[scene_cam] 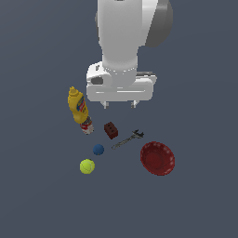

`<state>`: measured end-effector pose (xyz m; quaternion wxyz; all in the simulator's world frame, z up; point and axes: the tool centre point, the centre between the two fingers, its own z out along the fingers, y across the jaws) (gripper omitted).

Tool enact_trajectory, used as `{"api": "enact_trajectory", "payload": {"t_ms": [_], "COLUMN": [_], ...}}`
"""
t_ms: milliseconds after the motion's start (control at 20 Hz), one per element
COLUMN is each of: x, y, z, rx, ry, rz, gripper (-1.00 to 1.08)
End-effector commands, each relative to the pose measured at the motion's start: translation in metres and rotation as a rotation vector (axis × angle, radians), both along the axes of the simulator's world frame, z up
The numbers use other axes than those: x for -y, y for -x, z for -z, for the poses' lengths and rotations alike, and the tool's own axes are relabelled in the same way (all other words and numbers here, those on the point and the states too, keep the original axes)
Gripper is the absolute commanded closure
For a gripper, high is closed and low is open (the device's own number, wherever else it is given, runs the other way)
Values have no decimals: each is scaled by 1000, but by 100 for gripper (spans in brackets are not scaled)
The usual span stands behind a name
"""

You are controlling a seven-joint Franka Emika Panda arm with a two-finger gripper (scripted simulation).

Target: Pick up a designated object from a clutter of objects.

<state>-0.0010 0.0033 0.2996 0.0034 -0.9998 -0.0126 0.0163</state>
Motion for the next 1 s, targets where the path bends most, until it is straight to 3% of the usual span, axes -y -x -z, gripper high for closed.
{"api": "enact_trajectory", "payload": {"t_ms": [0, 450, 950], "x": [0, -3, 4], "y": [0, -13, -23], "z": [0, -15, -5], "rx": [0, 49, 47], "ry": [0, -8, -10], "rz": [0, -21, 15], "gripper": [-92, -92, -92]}}
